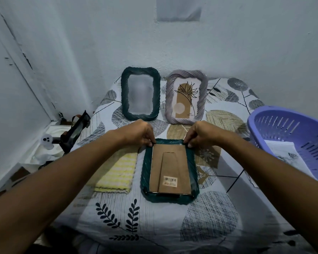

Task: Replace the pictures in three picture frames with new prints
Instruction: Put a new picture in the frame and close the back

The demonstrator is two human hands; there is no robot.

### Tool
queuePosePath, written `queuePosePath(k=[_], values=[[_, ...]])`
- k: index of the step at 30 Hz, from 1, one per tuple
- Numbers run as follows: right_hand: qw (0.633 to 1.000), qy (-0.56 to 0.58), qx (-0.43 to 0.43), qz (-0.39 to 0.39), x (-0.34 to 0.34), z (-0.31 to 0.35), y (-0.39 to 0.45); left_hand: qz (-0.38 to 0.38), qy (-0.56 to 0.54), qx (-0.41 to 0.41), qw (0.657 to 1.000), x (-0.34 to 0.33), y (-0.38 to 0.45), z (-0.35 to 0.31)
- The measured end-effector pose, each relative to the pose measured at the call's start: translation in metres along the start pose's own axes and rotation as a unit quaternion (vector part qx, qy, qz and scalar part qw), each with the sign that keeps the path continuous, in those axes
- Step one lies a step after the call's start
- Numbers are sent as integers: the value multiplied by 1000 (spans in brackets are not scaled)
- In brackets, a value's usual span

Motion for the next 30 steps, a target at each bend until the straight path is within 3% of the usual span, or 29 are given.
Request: queuePosePath(k=[7, 21, 26, 30], values=[[1000, 6, 14, 15, 1, -1, 5, 17, -18, -23, 999, 1, 4, 5], [987, 139, 72, -20, -5, -12, -4, 33, -64, -23, 997, 0, 8, 14], [997, 21, 70, -35, -4, -3, -3, 11, -63, -29, 998, -2, 3, 13], [983, -116, 135, -41, -18, 34, -12, 0, -55, -34, 998, -2, 1, 11]])
Point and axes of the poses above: each hand's wrist, its own y-axis towards the middle knuckle, its own x-axis out of the back of the hand, z = x × y, the point moved 5 cm from there along y, towards the middle knuckle, and after that the axes turned 10 degrees about z, right-handed, at the moved point
